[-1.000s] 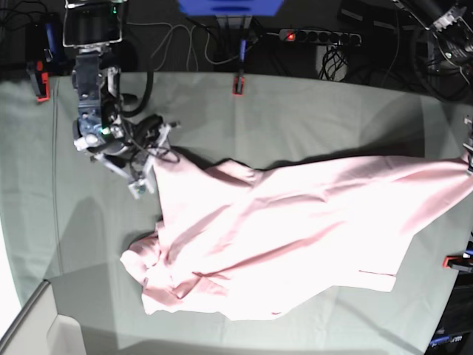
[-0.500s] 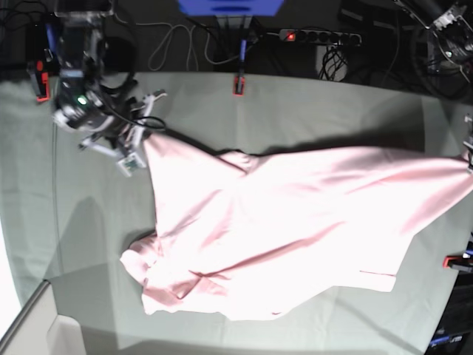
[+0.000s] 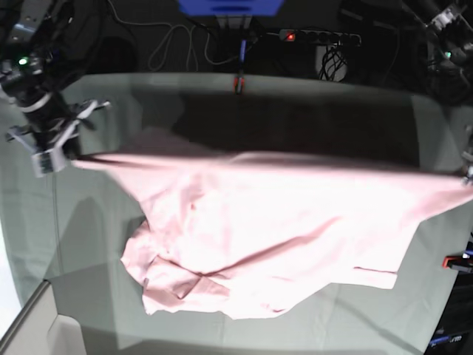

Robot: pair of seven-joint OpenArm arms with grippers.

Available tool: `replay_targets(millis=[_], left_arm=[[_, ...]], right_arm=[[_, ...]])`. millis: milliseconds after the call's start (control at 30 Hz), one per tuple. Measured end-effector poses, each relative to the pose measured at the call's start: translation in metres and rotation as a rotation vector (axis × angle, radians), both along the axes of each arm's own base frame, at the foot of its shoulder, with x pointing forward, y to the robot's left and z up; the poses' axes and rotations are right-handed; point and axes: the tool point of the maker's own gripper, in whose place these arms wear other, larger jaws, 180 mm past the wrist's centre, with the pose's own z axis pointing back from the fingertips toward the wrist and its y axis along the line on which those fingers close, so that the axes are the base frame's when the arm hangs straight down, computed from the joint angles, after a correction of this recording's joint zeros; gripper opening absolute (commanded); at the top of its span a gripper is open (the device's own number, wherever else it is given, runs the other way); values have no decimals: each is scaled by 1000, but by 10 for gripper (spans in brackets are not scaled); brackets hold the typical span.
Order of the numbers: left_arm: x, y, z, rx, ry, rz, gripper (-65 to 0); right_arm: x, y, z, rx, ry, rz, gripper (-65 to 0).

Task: Layout the t-shirt on the table in an organized manner, then fold the t-shirt properly
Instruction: 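Pull the right gripper's corner back toward the robot, flattening the shirt, then lift the pink shirt with both grippers and swing it across the table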

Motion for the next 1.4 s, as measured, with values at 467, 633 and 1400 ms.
replay_targets(millis=[467, 633, 1400], left_arm=[[190, -100, 42, 43, -49, -343, -648], [272, -132, 94, 77, -39, -429, -648], [285, -153, 228, 273, -316, -470, -648]], right_arm=[[184, -34, 122, -148, -210, 21, -650], [263, -65, 182, -140, -207, -12, -650], [230, -85, 332, -318, -489, -150, -650]])
